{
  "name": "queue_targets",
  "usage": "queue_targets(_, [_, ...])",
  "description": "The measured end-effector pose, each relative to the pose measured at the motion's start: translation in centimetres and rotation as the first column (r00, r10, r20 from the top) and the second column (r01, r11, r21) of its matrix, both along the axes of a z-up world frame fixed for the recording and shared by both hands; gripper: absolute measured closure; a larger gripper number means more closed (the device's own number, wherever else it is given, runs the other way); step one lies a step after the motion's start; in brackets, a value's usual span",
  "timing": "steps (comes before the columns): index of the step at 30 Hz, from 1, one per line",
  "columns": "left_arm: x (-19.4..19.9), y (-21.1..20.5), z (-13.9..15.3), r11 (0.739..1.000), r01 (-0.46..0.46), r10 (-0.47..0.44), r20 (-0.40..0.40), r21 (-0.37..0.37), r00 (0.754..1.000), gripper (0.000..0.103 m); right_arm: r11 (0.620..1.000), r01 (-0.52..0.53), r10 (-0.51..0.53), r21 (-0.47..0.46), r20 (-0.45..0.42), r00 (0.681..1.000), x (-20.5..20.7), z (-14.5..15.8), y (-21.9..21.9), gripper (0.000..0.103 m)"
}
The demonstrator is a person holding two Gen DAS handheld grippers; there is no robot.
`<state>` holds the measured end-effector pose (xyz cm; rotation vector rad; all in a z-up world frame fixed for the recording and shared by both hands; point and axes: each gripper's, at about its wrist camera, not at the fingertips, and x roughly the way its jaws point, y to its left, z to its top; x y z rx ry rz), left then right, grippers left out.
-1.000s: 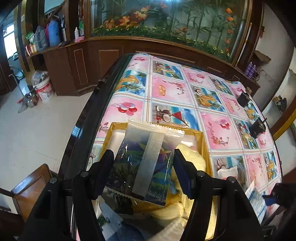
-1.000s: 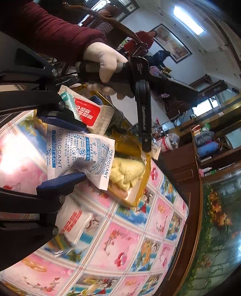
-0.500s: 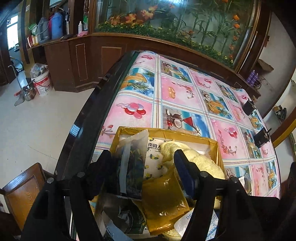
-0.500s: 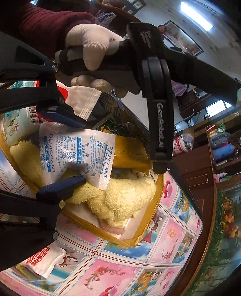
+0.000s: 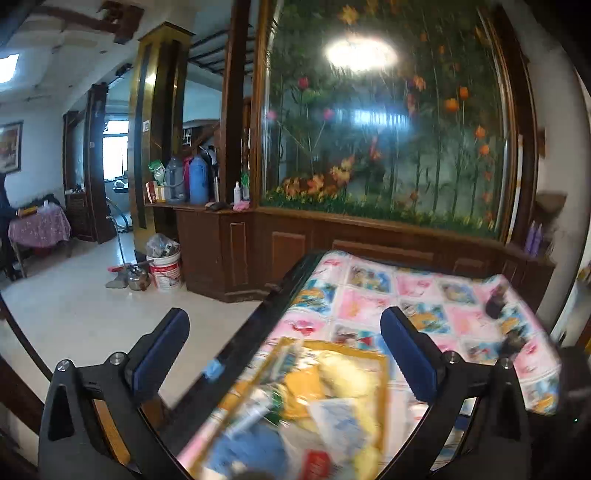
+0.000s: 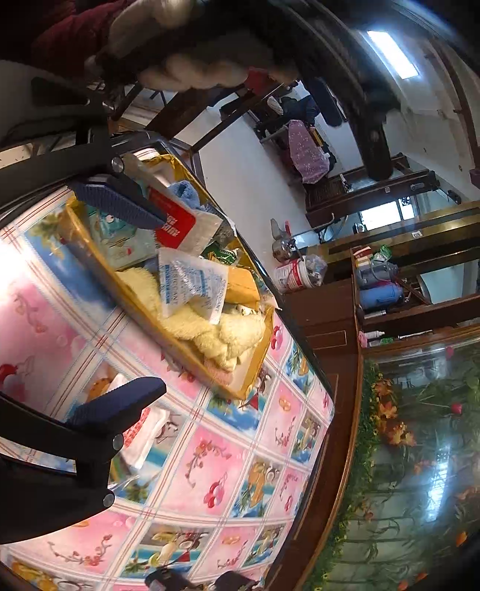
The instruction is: Organize soft objects
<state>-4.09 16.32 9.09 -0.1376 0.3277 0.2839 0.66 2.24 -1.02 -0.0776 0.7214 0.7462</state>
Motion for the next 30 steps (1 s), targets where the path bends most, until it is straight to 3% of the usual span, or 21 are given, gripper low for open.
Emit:
queue_targets(2, [-0.9,-1.4,-0.5,0.999,0.034,-0.034,0.028,-0.020,0.999,0.000,0.999,0.023,-0.022,0.026,-0.028,0.999,-0.5,-0.4,-1.4,0.018])
queue_targets(7, [-0.1,-3.7,-2.9,0.997,-0.010,0.002,-0.098,-0.076,0.995,0.000,0.994,0.099,-0.098,0.052,-0.032,0.995,-2.5,-1.0,-5.2,0.018])
queue_targets(12, [-0.3,-6.1,-3.7,0.991,-0.132,0.131,-0.145,0.001,0.981,0.000,0.992,0.124,-0.124,0.031,-0.012,0.992,-4.2,-1.7,-7.0,0.016])
queue_targets(19, [-1.5,-8.1,-4.7,0.982,-0.165,0.178,-0.152,0.092,0.972,0.000,0.996,0.087,-0.086,-0.035,0.024,0.996,-5.7,-2.8,-5.8,0.014])
queue_targets(30, [-1.4,-7.8,-5.8,0.978,-0.179,0.196,-0.181,0.104,0.964,0.000,0.992,0.069,-0.064,-0.110,0.048,0.997,-6.0,-3.8,-3.6,0.012])
